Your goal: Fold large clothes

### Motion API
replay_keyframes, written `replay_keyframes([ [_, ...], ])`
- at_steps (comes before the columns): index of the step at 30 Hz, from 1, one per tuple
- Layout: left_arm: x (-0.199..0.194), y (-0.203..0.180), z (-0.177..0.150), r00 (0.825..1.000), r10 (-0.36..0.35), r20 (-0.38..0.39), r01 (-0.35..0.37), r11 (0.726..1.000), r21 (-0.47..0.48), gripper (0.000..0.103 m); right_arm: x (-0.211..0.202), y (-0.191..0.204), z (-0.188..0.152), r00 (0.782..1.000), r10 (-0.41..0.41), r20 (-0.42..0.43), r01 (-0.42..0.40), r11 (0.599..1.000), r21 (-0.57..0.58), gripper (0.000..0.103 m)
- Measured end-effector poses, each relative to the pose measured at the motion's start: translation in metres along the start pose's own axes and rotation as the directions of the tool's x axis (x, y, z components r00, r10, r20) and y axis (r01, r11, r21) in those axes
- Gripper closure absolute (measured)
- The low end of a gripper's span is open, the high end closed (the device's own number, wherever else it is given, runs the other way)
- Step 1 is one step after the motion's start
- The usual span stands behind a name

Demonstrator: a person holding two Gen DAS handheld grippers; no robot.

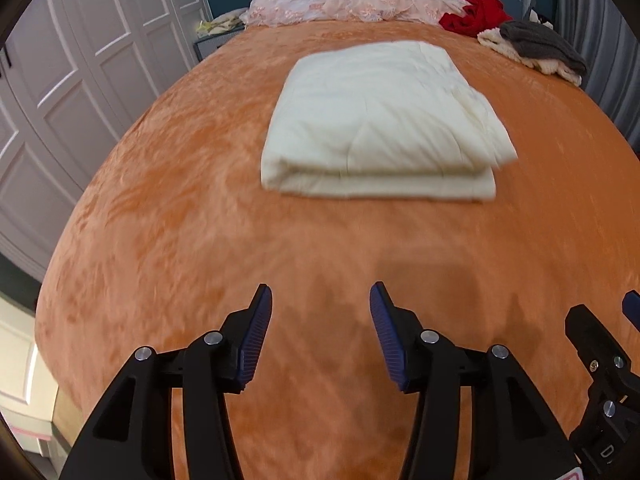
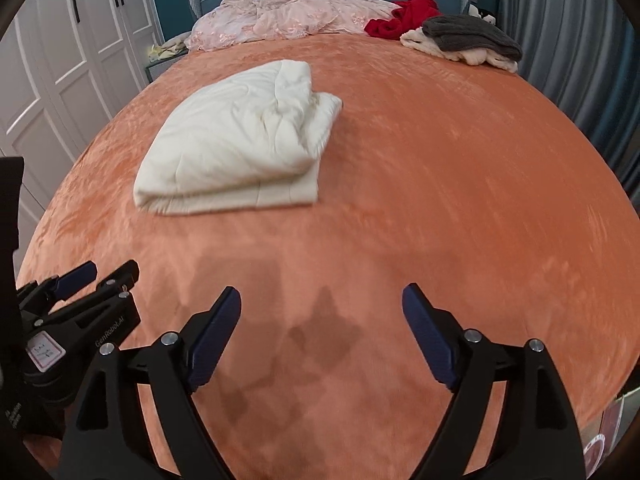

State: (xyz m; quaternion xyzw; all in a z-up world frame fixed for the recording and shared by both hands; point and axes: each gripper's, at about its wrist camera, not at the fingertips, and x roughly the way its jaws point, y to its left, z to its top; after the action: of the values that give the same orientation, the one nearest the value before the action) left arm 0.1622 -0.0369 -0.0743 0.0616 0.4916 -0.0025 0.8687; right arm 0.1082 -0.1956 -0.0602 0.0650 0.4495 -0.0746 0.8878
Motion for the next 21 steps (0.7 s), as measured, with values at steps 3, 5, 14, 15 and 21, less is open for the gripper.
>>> replay_keyframes([
  [3, -0.006, -0.002, -0.016, 1.000, 0.004, -0.015, -0.004, 1.000, -0.001, 0.053, -0.006, -0.001, -0.012, 1.000, -0.009, -0.008, 0.009, 1.000, 0.000, 0.021],
  [5, -0.010, -0.003, -0.025, 1.000, 0.008, -0.017, -0.008, 1.000, -0.003, 0.053, -0.010, -0.001, -0.020, 1.000, -0.021, -0.011, 0.021, 1.000, -0.007, 0.019],
  [14, -0.019, -0.006, -0.051, 0.999, 0.015, -0.033, -0.014, 1.000, 0.015, 0.053, -0.024, 0.003, -0.045, 0.999, -0.044, -0.009, 0.043, 0.999, -0.028, 0.011],
  [15, -0.020, -0.005, -0.054, 0.999, 0.016, -0.031, -0.015, 1.000, 0.010, 0.053, -0.025, 0.003, -0.047, 0.998, -0.060, -0.012, 0.060, 0.998, -0.033, 0.009],
  [21, -0.032, -0.004, -0.066, 0.999, 0.032, 0.014, -0.032, 0.999, 0.022, 0.053, -0.031, 0.005, -0.056, 0.996, -0.083, -0.010, 0.083, 0.995, -0.054, 0.009],
])
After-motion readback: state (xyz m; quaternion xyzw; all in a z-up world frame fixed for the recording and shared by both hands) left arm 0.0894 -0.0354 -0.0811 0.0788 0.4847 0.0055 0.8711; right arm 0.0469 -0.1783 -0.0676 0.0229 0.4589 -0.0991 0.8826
